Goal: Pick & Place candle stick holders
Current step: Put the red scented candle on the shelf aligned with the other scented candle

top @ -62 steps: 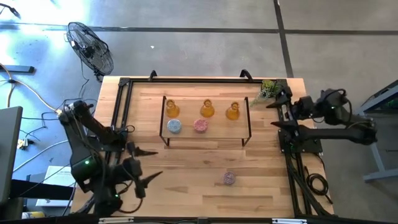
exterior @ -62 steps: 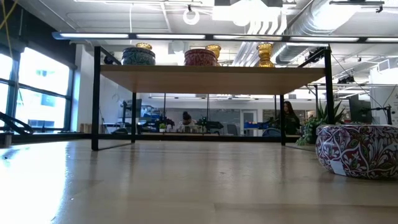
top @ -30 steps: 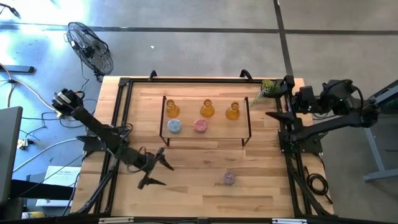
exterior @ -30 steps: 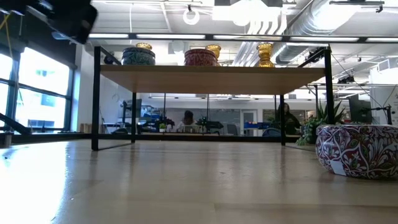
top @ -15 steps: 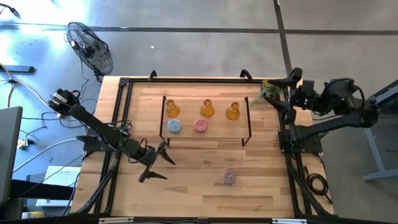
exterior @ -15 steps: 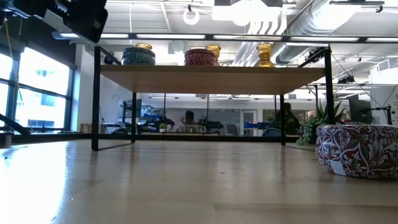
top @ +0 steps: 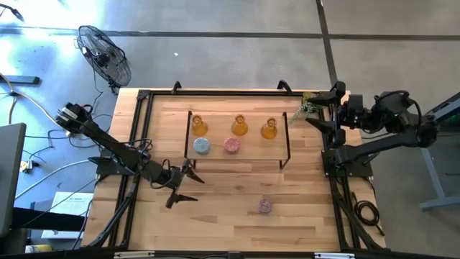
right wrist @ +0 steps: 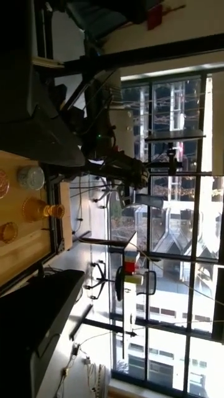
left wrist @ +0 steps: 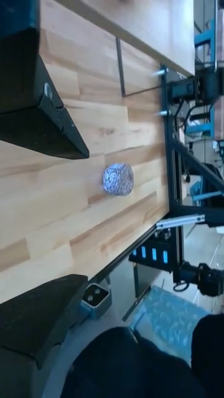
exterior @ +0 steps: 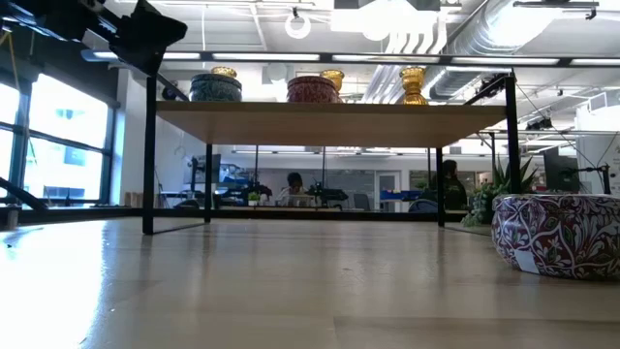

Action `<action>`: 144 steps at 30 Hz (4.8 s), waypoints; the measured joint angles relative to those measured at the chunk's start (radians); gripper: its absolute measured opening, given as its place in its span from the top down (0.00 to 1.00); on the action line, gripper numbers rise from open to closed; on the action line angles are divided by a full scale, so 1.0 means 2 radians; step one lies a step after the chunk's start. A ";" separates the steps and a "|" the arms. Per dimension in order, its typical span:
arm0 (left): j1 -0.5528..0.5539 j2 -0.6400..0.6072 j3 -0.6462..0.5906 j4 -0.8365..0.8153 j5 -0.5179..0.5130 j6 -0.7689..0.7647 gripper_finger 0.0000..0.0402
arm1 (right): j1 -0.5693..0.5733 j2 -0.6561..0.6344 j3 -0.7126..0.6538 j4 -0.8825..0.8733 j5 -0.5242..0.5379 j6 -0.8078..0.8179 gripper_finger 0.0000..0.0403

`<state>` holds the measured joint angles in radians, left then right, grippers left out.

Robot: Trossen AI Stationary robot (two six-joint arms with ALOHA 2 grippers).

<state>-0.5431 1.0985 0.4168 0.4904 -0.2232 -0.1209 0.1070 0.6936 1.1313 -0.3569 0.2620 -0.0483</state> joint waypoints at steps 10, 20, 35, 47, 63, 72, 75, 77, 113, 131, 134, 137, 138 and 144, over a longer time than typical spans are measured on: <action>0.000 0.000 0.000 -0.001 0.002 -0.034 0.21 | 0.000 0.000 0.000 0.009 -0.104 -0.029 0.29; 0.000 0.000 0.000 -0.001 0.002 -0.034 0.21 | 0.000 0.000 0.000 0.013 -0.190 -0.037 0.17; 0.000 0.000 0.000 -0.002 -0.002 -0.035 0.21 | 0.012 0.053 0.029 -0.159 0.000 -0.092 0.11; 0.000 0.000 0.001 0.000 -0.102 -0.083 0.21 | 0.108 0.247 0.118 -0.378 0.087 0.143 0.11; 0.000 0.000 0.001 0.000 -0.086 -0.083 0.21 | 0.225 0.408 0.115 -0.402 0.105 0.375 0.11; 0.000 0.000 0.001 0.000 -0.086 -0.083 0.21 | 0.236 0.488 0.114 -0.368 0.016 0.446 0.11; 0.000 0.000 0.001 0.000 -0.086 -0.083 0.21 | 0.236 0.505 0.114 -0.339 0.013 0.447 0.11; 0.000 0.000 0.001 0.000 -0.086 -0.083 0.21 | 0.236 0.515 0.114 -0.319 0.025 0.442 0.11; 0.000 0.000 0.001 -0.012 -0.085 -0.083 0.21 | 0.241 0.613 0.114 -0.267 -0.073 0.506 0.11; 0.000 0.000 0.000 -0.012 -0.085 -0.083 0.21 | 0.207 0.611 0.032 -0.149 -0.119 0.478 0.11; 0.000 0.000 0.000 -0.012 -0.085 -0.083 0.21 | 0.205 0.610 0.026 -0.140 -0.114 0.466 0.11; 0.000 0.000 0.000 -0.012 -0.085 -0.083 0.21 | 0.206 0.609 0.027 -0.139 -0.107 0.452 0.11; 0.000 0.000 0.000 -0.012 -0.085 -0.083 0.21 | 0.205 0.609 0.027 -0.138 -0.107 0.450 0.11; 0.000 0.000 0.000 -0.012 -0.085 -0.083 0.21 | 0.195 0.605 0.027 -0.135 -0.123 0.441 0.13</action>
<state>-0.5434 1.0988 0.4175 0.4667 -0.3935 -0.2859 0.4974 1.9045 1.1847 -0.6270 0.0168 0.8340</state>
